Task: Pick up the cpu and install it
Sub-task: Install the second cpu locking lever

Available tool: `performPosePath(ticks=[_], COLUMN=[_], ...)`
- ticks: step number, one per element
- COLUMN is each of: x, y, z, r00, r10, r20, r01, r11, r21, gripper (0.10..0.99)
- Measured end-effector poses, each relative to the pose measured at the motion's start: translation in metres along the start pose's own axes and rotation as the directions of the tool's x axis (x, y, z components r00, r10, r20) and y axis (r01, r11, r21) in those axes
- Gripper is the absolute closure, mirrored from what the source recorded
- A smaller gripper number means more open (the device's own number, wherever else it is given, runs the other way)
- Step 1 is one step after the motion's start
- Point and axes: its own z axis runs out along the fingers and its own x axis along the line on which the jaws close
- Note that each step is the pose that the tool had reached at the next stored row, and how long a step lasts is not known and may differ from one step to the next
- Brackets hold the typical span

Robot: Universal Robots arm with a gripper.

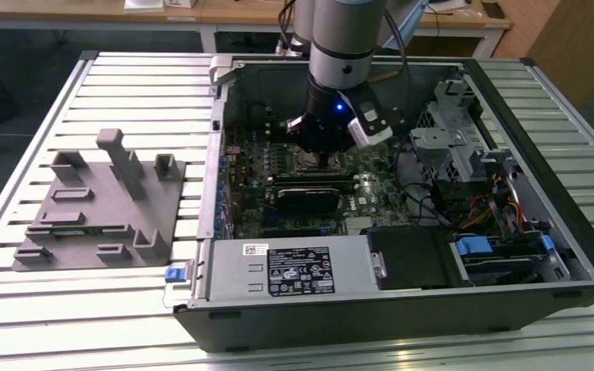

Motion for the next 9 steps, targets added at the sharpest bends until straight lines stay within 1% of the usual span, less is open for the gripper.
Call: performPosePath(ticks=[1, 4, 5, 7, 9], x=[0.0024, 0.0059, 0.0074, 0.0090, 0.0098], y=[0.0001, 0.0000, -0.0002, -0.0007, -0.0020], z=[0.0003, 0.0010, 0.0010, 0.0013, 0.0015], r00=[1.0000, 1.0000, 1.0000, 1.0000, 1.0000], r10=[0.000, 0.000, 0.000, 0.000, 0.000], r20=[0.0001, 0.0000, -0.0001, 0.0003, 0.0005], r01=[0.000, 0.000, 0.000, 0.000, 0.000], r11=[1.0000, 1.0000, 1.0000, 0.9996, 0.9988], r21=[0.000, -0.001, -0.006, -0.030, -0.050], gripper=[0.980, 0.980, 0.980, 0.980, 0.980])
